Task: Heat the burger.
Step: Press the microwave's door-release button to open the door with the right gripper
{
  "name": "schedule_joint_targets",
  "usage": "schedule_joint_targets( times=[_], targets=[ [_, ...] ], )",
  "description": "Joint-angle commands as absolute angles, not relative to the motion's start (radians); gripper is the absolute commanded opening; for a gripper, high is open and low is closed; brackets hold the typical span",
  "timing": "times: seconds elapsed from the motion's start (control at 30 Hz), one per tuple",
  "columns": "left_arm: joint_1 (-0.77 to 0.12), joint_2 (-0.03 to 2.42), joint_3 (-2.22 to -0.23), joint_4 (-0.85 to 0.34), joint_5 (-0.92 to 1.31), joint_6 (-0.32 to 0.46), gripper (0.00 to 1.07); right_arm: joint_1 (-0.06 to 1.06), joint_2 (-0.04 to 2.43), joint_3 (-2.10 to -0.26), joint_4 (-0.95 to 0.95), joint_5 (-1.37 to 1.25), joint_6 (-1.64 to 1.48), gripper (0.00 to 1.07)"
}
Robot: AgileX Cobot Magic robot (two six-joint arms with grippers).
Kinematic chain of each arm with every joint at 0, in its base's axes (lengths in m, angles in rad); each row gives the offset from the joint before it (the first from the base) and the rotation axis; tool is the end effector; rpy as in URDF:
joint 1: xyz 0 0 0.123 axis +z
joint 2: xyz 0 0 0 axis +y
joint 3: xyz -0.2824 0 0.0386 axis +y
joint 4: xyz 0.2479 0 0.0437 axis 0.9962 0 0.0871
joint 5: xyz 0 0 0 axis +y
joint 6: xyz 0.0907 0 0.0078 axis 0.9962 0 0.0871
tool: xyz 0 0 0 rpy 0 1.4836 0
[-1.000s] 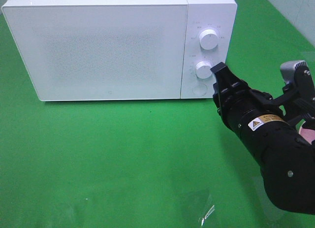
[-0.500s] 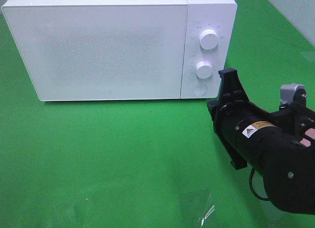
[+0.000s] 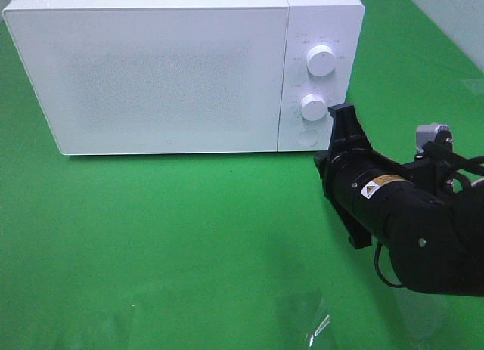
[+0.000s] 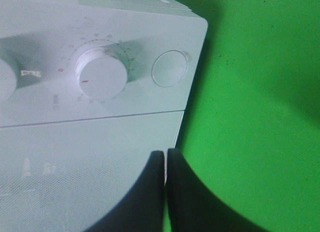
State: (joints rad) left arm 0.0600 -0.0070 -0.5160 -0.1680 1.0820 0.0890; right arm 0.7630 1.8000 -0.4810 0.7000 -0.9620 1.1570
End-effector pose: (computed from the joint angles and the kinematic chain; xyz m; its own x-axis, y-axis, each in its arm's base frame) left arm -0.0085 -0.0140 0.2807 -0.4477 -0.0175 -0.8940 0.0766 0.9954 -0.0578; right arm 0.2334 0.1567 0.1298 -0.2249 0.9588 -0.1734 0.2896 0.2357 0.9277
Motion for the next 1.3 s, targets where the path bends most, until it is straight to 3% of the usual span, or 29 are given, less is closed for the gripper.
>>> schedule_joint_targets(
  times=[0.03, 0.47, 1.3],
  targets=[
    [0.057, -0.027, -0.514, -0.173, 1.071, 0.083, 0.98, 0.742, 1.825, -0.504, 0.684, -0.953, 1.195, 0.00],
    [0.057, -0.027, -0.514, -0.173, 1.071, 0.084, 0.98, 0.613, 1.933, -0.622, 0.573, -0.899, 1.266, 0.00],
    [0.057, -0.024, -0.514, -0.173, 1.071, 0.084, 0.98, 0.568, 2.102, -0.807, 0.524, -0.905, 1.281, 0.00]
  ],
)
